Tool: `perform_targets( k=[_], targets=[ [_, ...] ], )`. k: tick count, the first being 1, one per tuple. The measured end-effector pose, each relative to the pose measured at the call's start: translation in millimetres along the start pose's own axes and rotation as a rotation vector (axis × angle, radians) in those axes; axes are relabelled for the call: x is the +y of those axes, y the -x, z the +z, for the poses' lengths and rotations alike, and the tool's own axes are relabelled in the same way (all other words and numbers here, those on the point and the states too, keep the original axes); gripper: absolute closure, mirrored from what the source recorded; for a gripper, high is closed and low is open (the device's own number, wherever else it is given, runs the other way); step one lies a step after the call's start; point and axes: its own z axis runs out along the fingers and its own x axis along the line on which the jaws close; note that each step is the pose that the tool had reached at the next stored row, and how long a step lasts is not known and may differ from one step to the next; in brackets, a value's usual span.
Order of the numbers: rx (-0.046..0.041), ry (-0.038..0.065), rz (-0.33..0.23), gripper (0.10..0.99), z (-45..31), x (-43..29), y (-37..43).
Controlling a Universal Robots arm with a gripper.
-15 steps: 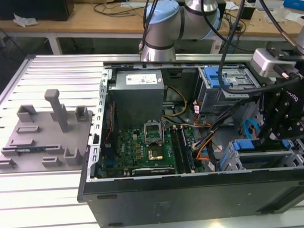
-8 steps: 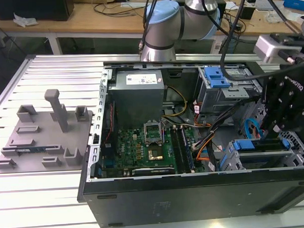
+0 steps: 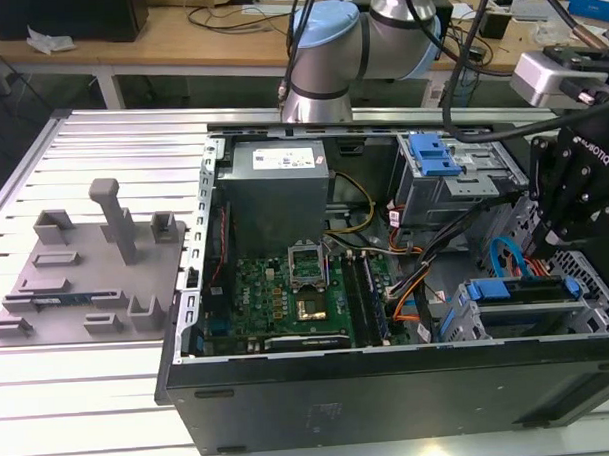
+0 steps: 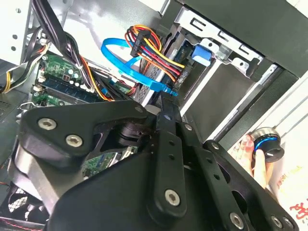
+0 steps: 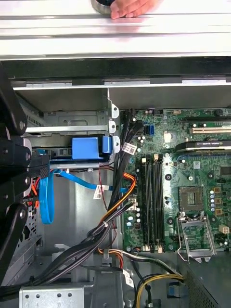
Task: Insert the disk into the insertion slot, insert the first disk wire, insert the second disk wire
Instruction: 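Insert the second disk wire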
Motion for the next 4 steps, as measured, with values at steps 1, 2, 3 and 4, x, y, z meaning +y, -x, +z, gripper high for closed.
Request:
perform_targets(
  k=[1,2,3,4],
  targets=[
    [0.0002,0.000,0.000,0.980,0.0,0.0,0.1],
    [0.0004,0.000,0.000,0.980,0.0,0.0,0.1],
    [0.0006,0.000,0.000,0.980,0.0,0.0,0.2],
    [0.0007,0.000,0.000,0.980,0.0,0.0,0.2]
  ],
)
